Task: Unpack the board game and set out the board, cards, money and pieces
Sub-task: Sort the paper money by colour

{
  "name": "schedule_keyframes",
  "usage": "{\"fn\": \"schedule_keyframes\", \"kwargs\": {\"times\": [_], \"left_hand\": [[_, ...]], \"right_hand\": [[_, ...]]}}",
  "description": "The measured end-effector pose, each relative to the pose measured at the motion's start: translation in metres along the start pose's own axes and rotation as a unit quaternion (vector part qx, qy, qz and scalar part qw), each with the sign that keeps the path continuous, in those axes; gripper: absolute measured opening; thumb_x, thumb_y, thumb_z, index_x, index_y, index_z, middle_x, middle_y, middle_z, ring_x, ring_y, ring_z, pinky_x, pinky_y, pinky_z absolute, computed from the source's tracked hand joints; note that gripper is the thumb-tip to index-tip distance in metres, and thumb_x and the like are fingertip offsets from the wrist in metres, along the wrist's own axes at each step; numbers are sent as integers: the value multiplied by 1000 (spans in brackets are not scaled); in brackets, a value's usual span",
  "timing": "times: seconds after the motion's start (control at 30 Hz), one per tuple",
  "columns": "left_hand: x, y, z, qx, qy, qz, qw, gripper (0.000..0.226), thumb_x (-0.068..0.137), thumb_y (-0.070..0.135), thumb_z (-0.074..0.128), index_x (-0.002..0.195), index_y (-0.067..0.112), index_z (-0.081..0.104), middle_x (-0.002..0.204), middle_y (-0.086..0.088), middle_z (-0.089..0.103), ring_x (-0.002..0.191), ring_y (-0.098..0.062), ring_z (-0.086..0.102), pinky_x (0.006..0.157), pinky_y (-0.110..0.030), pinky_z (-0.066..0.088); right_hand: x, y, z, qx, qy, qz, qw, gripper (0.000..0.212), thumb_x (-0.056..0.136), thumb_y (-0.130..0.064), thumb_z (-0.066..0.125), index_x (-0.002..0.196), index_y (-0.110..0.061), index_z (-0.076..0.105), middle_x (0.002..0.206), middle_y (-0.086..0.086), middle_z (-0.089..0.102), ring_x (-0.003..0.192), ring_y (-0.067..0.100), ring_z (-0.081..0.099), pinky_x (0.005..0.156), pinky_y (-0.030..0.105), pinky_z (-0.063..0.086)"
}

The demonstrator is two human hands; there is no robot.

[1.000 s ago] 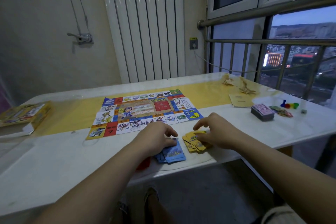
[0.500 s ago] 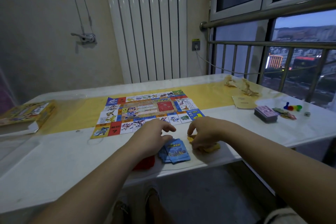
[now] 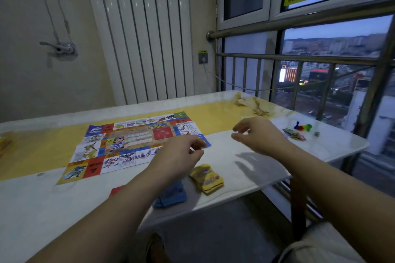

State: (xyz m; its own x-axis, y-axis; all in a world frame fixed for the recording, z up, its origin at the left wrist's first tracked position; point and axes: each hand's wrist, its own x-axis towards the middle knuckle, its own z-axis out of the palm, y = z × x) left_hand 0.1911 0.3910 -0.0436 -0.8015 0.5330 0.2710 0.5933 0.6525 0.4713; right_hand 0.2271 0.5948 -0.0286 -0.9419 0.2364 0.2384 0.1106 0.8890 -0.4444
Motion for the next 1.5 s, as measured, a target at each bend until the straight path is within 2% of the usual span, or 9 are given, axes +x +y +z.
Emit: {"fn": "schedule_keyframes", "kwargs": {"times": [0.23, 0.47, 0.63, 0.73, 0.87, 1.1, 1.23, 1.37, 1.5], "left_hand": [[56, 47, 52, 117, -80, 56, 988, 28, 95, 30, 49, 121, 29, 59, 119, 8, 59, 110, -14, 53, 91, -34, 47], [103, 53, 91, 200, -141, 59, 968, 30, 92, 38, 44, 117, 36, 60, 123, 5, 55, 115, -17, 51, 91, -33, 45], [115, 49, 91, 214, -160, 76, 961, 27, 89, 43, 48, 113, 38, 61, 115, 9, 58, 108, -14, 53, 88, -31, 46], [116, 45, 91, 204, -162, 87, 961, 27, 88, 44, 52, 113, 37, 60, 114, 9, 57, 107, -13, 52, 83, -29, 43], [117, 42, 92, 196, -159, 95, 963, 28, 89, 44, 52, 114, 36, 59, 114, 8, 54, 106, -13, 51, 80, -26, 40], [116, 41, 93, 187, -157, 100, 965, 29, 89, 45, 52, 116, 36, 58, 114, 7, 53, 106, -13, 51, 80, -26, 38], [115, 40, 92, 181, -158, 101, 965, 29, 89, 45, 52, 116, 36, 58, 114, 7, 52, 106, -13, 50, 80, -25, 37], [114, 40, 92, 176, -153, 99, 967, 28, 89, 44, 52, 115, 36, 58, 114, 7, 52, 106, -13, 51, 79, -25, 37], [114, 40, 92, 175, -150, 104, 967, 28, 90, 44, 52, 115, 36, 58, 114, 7, 53, 105, -13, 51, 78, -25, 37]], "right_hand": [[30, 82, -43, -21, 21, 132, 991, 37, 92, -27, 58, 122, -6, 61, 122, 12, 63, 106, 24, 59, 91, 31, 45], [64, 104, -44, -56, -76, 200, 975, 34, 91, -37, 58, 92, -3, 58, 89, 11, 58, 73, 21, 52, 54, 26, 40], [79, 104, -41, -15, -184, 272, 944, 32, 93, -37, 55, 91, -6, 53, 86, 10, 59, 74, 20, 57, 69, 27, 52], [83, 101, -36, -56, -213, 267, 938, 33, 93, -38, 56, 95, -5, 54, 86, 10, 58, 74, 20, 57, 70, 28, 52], [83, 94, -28, -111, -245, 233, 935, 44, 93, -37, 56, 117, 0, 52, 103, 15, 56, 86, 25, 55, 88, 35, 51], [81, 89, -24, -148, -262, 204, 932, 40, 93, -29, 57, 121, 0, 57, 103, 12, 56, 89, 23, 53, 81, 29, 46], [80, 86, -23, -147, -262, 187, 935, 20, 93, -23, 56, 106, -7, 59, 102, 11, 55, 88, 22, 51, 77, 28, 46], [77, 83, -21, -162, -283, 159, 932, 6, 96, -15, 48, 93, -13, 53, 88, 8, 51, 76, 18, 49, 55, 16, 40], [78, 80, -17, -175, -294, 146, 928, 31, 98, -8, 41, 67, -16, 40, 69, 2, 40, 58, 11, 37, 38, 10, 33]]}}
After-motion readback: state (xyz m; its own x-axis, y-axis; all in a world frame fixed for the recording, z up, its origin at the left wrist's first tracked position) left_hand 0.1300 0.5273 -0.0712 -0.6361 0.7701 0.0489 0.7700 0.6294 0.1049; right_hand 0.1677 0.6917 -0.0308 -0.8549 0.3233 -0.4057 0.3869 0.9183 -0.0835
